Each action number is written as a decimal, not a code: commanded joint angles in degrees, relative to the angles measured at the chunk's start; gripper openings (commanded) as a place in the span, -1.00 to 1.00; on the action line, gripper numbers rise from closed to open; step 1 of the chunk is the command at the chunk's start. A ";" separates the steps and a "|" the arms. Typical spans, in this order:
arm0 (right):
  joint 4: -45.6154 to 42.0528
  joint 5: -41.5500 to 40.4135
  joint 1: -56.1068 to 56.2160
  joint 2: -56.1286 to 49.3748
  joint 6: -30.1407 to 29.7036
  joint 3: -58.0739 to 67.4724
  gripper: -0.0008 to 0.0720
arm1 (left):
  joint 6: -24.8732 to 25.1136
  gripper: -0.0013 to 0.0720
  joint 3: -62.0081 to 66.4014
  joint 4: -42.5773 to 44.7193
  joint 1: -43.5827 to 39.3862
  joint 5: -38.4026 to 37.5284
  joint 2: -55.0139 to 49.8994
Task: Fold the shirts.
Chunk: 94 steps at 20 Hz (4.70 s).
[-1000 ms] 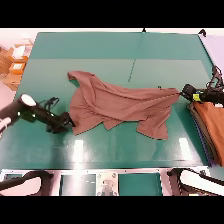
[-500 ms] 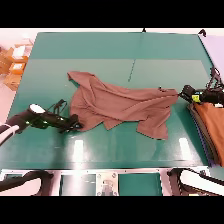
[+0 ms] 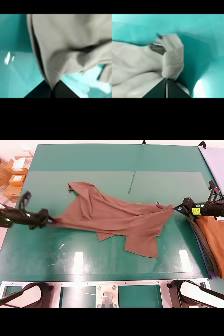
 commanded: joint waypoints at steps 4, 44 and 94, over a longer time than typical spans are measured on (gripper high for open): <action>4.04 -0.87 3.50 0.24 -0.72 -7.48 -0.94 | 2.82 -0.91 0.83 -1.95 1.36 -2.54 0.72; 19.80 12.72 -0.33 9.90 -8.22 5.27 -0.94 | 5.97 -0.91 21.66 -23.80 1.36 -12.39 3.28; 27.65 -1.11 1.77 -31.10 -7.23 31.39 -0.28 | 9.01 0.67 39.80 -12.66 -10.49 10.73 -34.01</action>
